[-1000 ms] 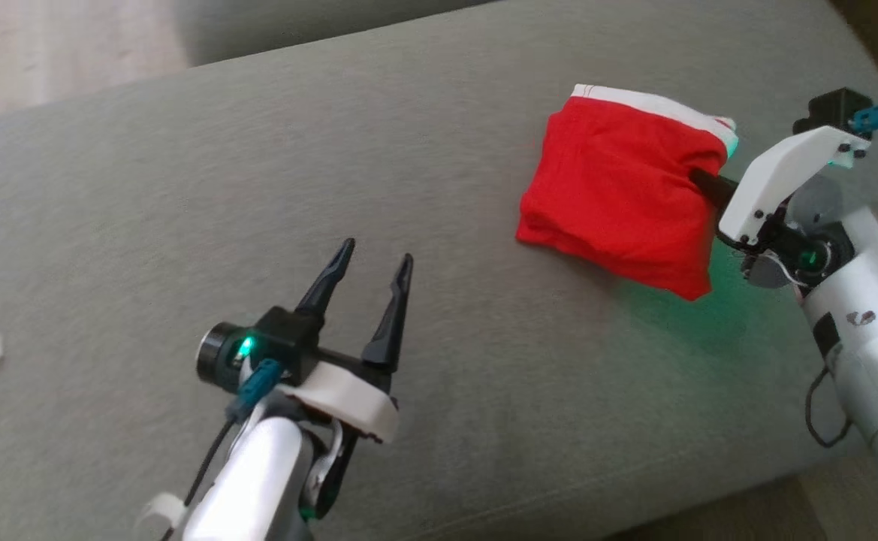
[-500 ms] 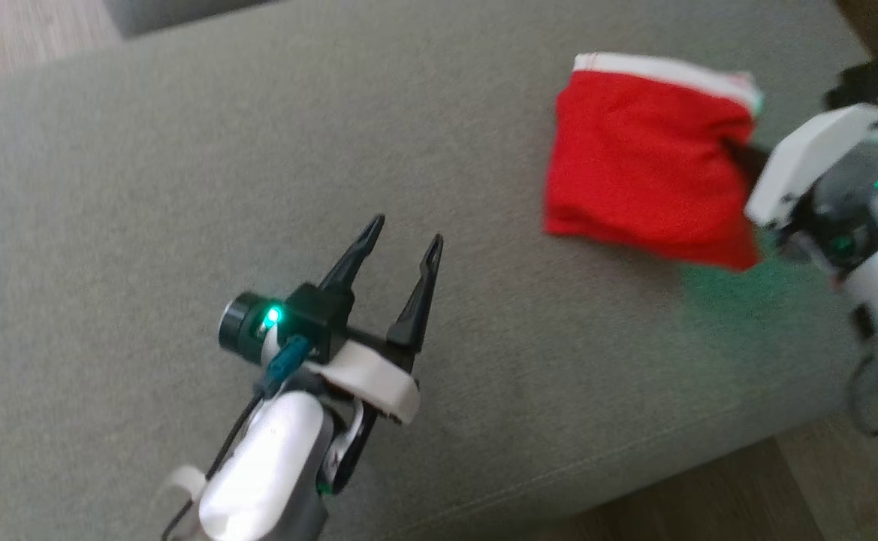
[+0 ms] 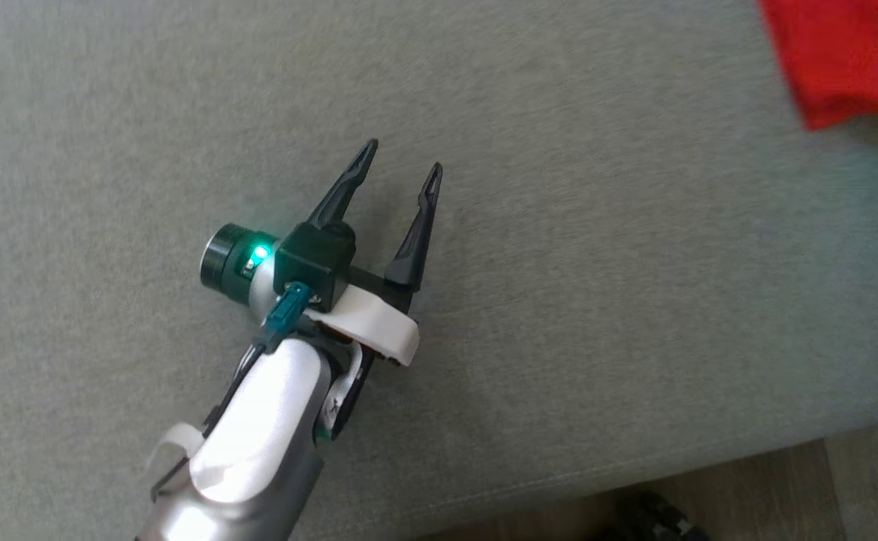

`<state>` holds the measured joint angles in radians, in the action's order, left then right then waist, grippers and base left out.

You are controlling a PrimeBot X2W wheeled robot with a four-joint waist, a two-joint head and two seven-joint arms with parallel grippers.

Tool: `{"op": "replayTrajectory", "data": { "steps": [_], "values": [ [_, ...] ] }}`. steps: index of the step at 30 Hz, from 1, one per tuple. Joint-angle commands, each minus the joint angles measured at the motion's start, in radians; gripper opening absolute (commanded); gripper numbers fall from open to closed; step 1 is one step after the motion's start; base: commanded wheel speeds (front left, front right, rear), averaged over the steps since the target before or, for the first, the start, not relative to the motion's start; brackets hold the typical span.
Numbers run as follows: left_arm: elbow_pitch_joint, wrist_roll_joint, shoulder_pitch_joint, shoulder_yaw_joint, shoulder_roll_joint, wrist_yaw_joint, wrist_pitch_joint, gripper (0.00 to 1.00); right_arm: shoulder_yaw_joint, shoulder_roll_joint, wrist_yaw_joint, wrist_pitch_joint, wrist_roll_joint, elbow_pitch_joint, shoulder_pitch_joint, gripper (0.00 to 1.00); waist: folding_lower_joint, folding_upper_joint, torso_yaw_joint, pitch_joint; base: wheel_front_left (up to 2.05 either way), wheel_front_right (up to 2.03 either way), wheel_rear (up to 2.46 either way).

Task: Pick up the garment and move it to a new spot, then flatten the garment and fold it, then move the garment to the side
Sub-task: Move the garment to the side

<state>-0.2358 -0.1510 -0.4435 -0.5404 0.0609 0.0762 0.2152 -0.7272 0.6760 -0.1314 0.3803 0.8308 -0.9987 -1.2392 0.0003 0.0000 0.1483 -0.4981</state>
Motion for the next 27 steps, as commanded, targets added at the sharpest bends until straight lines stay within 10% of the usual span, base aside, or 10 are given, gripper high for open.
{"op": "replayTrajectory", "data": {
  "steps": [1, 8, 10, 11, 27],
  "values": [
    [0.043, 0.009, -0.029, 0.020, 0.012, 0.008, -0.002, 1.00, -0.008, 0.046, 0.001, 0.011, -0.014, -0.012, -0.026, 0.00, -0.0003, 0.0000, -0.038, -0.057, 0.00, 0.00, 0.00],
    [0.053, 0.008, -0.035, 0.020, 0.016, 0.020, -0.001, 1.00, -0.034, 0.054, 0.001, 0.024, -0.051, -0.107, -0.092, 0.00, -0.0003, 0.0000, -0.037, -0.076, 0.00, 0.00, 0.00],
    [0.052, 0.006, -0.037, 0.020, 0.016, 0.020, 0.000, 1.00, -0.036, 0.047, 0.001, 0.025, -0.055, -0.122, -0.098, 0.18, -0.0003, 0.0000, -0.037, -0.073, 0.00, 0.00, 0.00],
    [0.050, 0.004, -0.038, 0.019, 0.015, 0.020, 0.002, 1.00, -0.036, 0.038, 0.001, 0.021, -0.056, -0.132, -0.100, 1.00, -0.0003, 0.0000, -0.036, -0.068, 0.00, 0.00, 0.00],
    [0.028, -0.078, 0.043, 0.094, 0.035, 0.038, 0.042, 1.00, -0.077, -0.044, 0.001, -0.299, -0.026, 0.027, -0.001, 1.00, -0.0003, 0.0000, -0.048, 0.230, 0.00, 0.00, 0.00]
  ]
}}
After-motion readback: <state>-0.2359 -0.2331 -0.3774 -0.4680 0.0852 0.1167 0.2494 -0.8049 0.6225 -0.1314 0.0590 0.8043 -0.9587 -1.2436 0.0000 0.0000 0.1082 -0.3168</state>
